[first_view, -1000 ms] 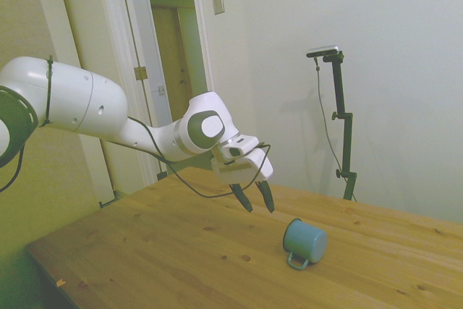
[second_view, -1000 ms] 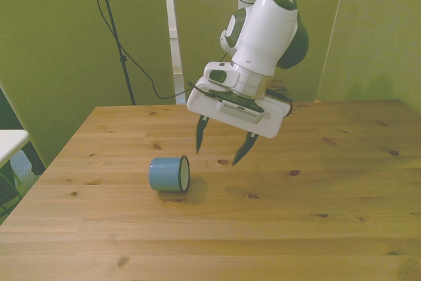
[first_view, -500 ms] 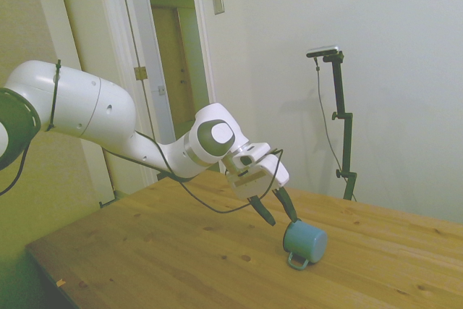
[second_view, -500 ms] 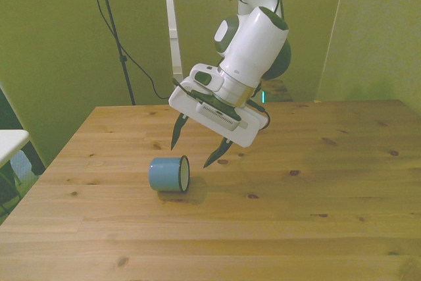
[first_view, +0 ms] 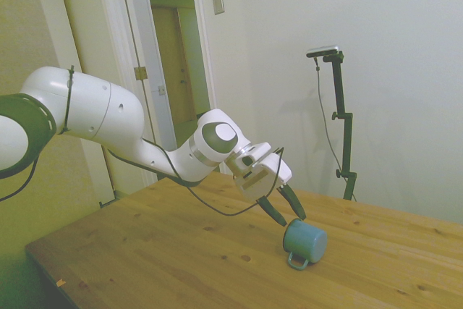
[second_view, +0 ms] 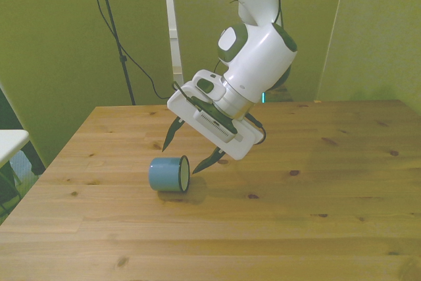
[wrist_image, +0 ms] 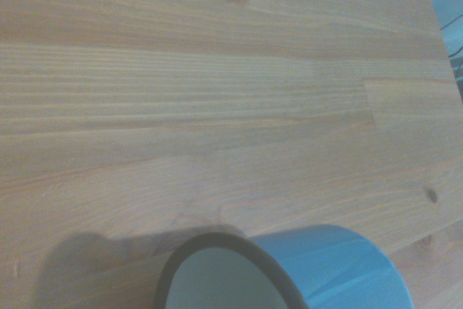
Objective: Flip the mug upright
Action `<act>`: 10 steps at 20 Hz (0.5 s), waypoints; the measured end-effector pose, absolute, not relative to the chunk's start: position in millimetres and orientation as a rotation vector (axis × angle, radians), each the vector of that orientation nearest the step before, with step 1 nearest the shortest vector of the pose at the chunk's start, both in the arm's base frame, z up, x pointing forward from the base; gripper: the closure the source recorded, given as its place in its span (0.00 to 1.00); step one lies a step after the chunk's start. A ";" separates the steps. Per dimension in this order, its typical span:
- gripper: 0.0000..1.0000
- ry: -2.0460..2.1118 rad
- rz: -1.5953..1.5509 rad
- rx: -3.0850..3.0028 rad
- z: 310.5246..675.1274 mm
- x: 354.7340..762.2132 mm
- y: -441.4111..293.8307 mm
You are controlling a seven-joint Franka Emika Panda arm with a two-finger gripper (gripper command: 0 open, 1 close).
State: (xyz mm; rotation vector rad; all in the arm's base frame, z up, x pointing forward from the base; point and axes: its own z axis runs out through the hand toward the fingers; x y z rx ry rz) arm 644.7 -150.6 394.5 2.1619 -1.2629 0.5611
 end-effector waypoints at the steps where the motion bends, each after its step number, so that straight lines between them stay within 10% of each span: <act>1: 0.00 -1.260 0.559 2.149 391.7 645.7 -150.1; 10: 0.00 -1.195 0.532 2.090 375.0 650.7 -153.1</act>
